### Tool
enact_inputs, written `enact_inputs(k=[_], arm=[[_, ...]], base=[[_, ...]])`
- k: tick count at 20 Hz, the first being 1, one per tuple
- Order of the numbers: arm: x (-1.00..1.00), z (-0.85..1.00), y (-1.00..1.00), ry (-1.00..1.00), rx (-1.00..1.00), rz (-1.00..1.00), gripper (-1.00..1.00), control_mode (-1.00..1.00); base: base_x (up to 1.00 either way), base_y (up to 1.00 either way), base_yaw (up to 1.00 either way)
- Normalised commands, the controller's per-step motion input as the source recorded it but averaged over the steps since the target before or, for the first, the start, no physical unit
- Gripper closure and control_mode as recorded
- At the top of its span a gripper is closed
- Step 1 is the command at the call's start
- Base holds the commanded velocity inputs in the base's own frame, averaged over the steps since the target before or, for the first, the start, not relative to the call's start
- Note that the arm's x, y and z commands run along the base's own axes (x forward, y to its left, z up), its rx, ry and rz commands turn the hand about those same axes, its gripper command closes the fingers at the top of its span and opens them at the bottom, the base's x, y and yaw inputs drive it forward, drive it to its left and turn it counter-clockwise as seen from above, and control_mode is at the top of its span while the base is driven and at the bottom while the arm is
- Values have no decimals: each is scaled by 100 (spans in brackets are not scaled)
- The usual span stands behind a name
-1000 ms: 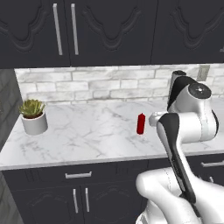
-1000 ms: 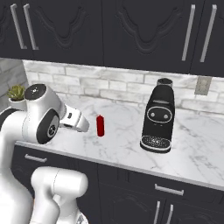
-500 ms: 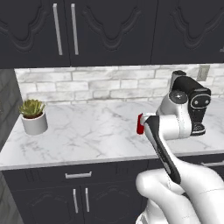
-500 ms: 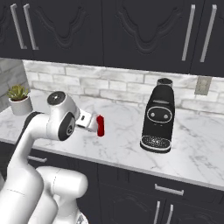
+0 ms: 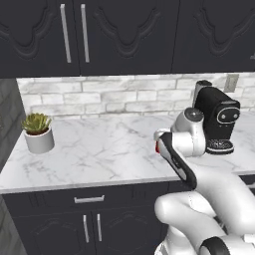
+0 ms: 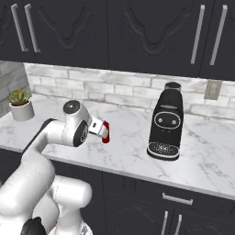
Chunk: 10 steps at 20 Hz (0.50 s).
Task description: Place the mayonnaise and ketchup from the counter to the top shelf of the fridge. If the existing items in the fridge are on the top shelf, move them to other shelves.
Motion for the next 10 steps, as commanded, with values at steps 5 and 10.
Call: enact_inputs(k=[5,10], arm=[[51,-31,-1,0,0,0,-100,-100],[38,-22,-3,0,0,0,-100,-100]], base=[[0,0,0],[0,0,0]])
